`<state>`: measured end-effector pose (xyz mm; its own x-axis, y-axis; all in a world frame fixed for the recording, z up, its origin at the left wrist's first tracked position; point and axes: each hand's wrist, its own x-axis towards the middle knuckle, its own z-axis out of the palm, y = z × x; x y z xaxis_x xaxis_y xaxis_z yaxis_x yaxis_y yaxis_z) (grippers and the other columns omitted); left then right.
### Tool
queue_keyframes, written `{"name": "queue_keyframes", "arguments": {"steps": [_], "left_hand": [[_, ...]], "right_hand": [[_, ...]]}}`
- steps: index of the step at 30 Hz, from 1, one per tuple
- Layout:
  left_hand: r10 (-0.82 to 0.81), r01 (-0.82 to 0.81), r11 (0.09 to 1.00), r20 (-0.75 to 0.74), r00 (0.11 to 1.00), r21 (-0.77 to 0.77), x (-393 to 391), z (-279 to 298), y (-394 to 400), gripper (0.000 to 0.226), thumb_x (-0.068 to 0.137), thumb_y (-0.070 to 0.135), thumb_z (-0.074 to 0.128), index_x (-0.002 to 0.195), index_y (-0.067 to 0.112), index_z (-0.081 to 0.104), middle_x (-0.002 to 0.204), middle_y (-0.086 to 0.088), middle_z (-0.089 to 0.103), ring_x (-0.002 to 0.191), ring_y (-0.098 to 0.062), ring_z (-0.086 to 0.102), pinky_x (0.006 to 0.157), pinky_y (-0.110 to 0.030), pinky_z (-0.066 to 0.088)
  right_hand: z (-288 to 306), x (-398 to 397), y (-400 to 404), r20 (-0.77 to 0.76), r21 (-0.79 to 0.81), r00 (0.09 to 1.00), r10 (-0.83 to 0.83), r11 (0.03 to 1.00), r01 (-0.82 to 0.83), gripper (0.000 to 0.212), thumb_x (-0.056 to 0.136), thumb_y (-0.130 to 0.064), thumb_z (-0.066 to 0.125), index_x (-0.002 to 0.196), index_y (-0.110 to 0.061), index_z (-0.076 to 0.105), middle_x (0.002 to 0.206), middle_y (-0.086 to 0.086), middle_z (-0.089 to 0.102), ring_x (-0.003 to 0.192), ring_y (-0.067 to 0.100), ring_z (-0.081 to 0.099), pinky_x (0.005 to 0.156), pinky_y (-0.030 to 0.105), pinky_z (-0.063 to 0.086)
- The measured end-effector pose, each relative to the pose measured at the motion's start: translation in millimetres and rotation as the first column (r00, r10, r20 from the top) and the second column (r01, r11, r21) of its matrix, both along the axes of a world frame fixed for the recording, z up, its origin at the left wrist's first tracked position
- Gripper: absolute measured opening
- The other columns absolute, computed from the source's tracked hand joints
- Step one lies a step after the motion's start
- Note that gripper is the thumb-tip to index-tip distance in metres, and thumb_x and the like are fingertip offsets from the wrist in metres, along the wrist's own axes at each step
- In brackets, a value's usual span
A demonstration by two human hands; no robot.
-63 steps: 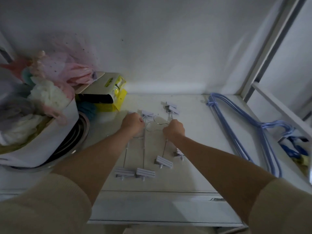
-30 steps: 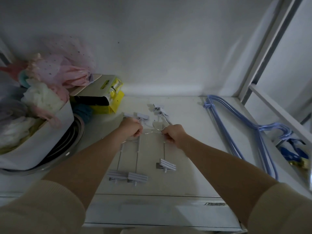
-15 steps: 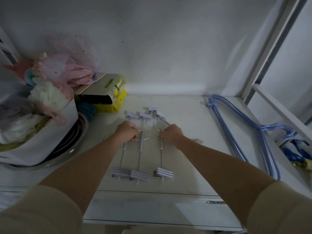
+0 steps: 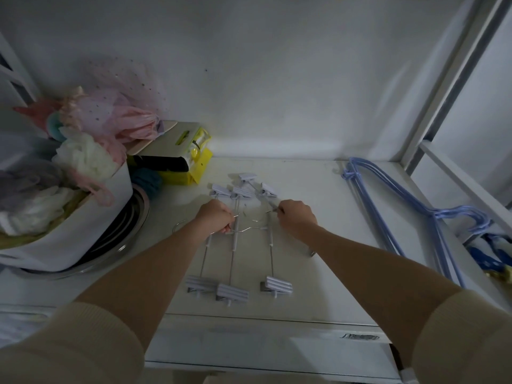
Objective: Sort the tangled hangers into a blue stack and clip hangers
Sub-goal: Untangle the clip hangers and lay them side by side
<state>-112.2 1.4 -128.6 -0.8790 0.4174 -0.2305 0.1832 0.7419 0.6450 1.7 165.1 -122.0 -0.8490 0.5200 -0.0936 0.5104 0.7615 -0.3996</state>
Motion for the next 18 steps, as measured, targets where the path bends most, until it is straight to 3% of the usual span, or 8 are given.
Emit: {"name": "queue_keyframes", "arguments": {"steps": [3,6,11,14,16,18], "left_hand": [[0.008,-0.008,1.0,-0.001,1.0,-0.01,-1,-2,1,0.013,0.077,0.007,0.061,0.076,0.001,0.073,0.042,0.001,0.059,0.037,-0.013,0.052,0.055,-0.017,0.046],[0.017,-0.017,0.999,-0.016,1.0,-0.033,-2,0,0,0.013,0.077,0.007,0.059,0.074,0.004,0.072,0.035,0.005,0.056,0.028,-0.005,0.049,0.049,-0.015,0.043],[0.035,-0.037,0.998,-0.037,0.999,-0.058,-3,5,0,0.018,0.076,0.004,0.056,0.062,0.013,0.064,0.042,0.001,0.058,0.025,-0.004,0.047,0.046,-0.014,0.041],[0.037,-0.039,0.997,-0.028,0.999,-0.065,-1,7,1,0.021,0.076,0.002,0.053,0.059,0.012,0.061,0.03,0.005,0.052,0.02,-0.002,0.042,0.045,-0.015,0.037],[0.042,-0.043,0.997,-0.026,0.999,-0.064,0,7,2,0.023,0.077,0.002,0.051,0.057,0.012,0.058,0.025,0.007,0.049,0.019,-0.001,0.04,0.044,-0.015,0.035],[0.038,-0.039,0.997,-0.027,0.999,-0.068,1,7,3,0.025,0.078,0.002,0.051,0.056,0.012,0.056,0.025,0.007,0.048,0.019,-0.001,0.04,0.044,-0.015,0.035]], "right_hand": [[2,0,-2,-0.074,0.01,0.995,0.061,0.998,-0.06,0.022,0.095,-0.022,0.041,0.088,-0.013,0.06,0.097,0.015,0.067,0.093,0.037,0.062,0.066,0.03,0.039],[7,6,4,-0.139,-0.008,0.99,-0.031,1.0,0.03,0.021,0.09,-0.018,0.043,0.093,-0.008,0.061,0.099,0.016,0.067,0.094,0.038,0.061,0.068,0.033,0.044],[3,23,21,-0.019,-0.109,0.975,-0.223,0.969,0.22,0.027,0.086,-0.015,0.051,0.109,-0.003,0.059,0.111,0.016,0.062,0.105,0.033,0.06,0.08,0.033,0.049],[-1,30,25,0.017,-0.16,0.965,-0.261,0.952,0.26,0.027,0.086,-0.017,0.054,0.109,-0.003,0.058,0.114,0.016,0.061,0.108,0.033,0.06,0.083,0.034,0.05],[2,31,21,0.036,-0.127,0.963,-0.268,0.954,0.271,0.031,0.085,-0.016,0.054,0.114,-0.005,0.055,0.119,0.014,0.056,0.11,0.032,0.058,0.08,0.033,0.046],[7,30,14,-0.028,0.005,0.969,-0.246,0.969,0.246,0.035,0.084,-0.015,0.053,0.118,-0.009,0.05,0.12,0.01,0.05,0.111,0.03,0.055,0.078,0.034,0.043]]}}
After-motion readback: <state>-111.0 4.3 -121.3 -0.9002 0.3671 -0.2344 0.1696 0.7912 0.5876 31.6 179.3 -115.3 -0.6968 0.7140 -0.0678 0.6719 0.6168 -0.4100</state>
